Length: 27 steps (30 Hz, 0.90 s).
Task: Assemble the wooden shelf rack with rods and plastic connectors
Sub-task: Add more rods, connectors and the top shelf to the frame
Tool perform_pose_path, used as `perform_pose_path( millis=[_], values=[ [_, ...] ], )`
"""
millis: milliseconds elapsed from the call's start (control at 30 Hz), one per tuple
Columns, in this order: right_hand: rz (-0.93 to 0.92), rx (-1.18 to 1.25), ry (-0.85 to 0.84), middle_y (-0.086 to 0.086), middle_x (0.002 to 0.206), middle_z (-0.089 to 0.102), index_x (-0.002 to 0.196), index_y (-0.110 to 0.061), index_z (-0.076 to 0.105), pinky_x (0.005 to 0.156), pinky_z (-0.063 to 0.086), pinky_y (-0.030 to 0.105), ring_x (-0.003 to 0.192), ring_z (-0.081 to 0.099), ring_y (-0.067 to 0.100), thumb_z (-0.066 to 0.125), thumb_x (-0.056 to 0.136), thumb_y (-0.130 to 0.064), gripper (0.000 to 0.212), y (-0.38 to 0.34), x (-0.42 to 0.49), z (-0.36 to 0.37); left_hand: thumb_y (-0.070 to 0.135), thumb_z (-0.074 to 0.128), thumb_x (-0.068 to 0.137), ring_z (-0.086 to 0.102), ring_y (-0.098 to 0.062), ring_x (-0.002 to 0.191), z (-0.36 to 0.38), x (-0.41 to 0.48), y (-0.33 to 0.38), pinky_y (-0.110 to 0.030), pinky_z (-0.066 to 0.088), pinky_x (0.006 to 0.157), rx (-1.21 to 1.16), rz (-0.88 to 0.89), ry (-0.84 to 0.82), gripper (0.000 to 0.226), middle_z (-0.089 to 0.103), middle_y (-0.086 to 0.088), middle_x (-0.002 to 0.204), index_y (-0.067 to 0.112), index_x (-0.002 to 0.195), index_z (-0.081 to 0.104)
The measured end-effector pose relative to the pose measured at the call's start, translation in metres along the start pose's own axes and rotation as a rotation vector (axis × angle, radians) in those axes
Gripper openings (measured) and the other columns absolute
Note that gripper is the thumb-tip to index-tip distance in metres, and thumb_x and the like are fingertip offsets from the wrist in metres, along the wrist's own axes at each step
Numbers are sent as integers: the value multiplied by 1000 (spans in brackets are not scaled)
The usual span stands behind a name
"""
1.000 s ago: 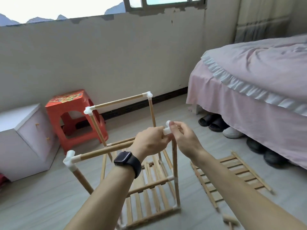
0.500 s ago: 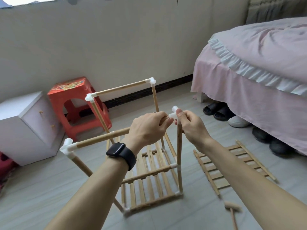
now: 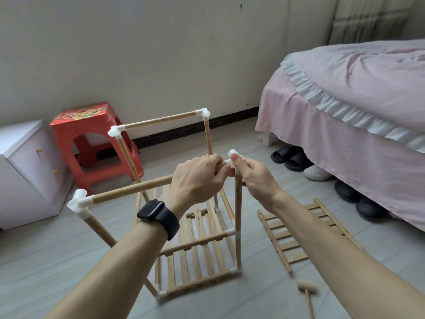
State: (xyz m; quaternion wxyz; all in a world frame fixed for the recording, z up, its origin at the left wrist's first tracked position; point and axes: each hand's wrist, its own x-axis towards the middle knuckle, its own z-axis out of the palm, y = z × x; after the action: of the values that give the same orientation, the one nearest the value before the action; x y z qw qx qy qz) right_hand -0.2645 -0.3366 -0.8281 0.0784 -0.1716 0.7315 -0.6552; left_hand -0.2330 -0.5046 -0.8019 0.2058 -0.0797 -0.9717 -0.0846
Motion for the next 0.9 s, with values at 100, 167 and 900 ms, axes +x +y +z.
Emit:
perform_pose_path(
  millis=[100, 167, 900],
  values=[
    [0, -53, 98, 5, 106, 76, 108, -12, 73, 97, 56, 40, 104, 70, 14, 50, 99, -59, 53, 1, -1, 10, 53, 36, 103, 53, -4, 66, -1, 2, -4, -23, 31, 53, 11, 5, -30, 32, 58, 14, 80, 30, 101, 58],
    [-17, -103, 173, 12, 102, 75, 104, -8, 73, 93, 57, 48, 100, 71, 26, 51, 97, -63, 60, 0, -3, 18, 51, 31, 105, 51, -4, 66, -2, 4, -5, -24, 30, 54, -5, 9, -62, 30, 54, 15, 79, 31, 101, 53],
    [146, -319, -61, 1, 75, 57, 99, -9, 55, 64, 49, 30, 66, 52, 14, 43, 102, -35, 29, 66, -5, 27, 68, 28, 94, 60, -18, 66, -3, 42, 38, -31, 39, 55, -28, -279, -296, 53, 62, 3, 74, 23, 78, 51]
  ],
)
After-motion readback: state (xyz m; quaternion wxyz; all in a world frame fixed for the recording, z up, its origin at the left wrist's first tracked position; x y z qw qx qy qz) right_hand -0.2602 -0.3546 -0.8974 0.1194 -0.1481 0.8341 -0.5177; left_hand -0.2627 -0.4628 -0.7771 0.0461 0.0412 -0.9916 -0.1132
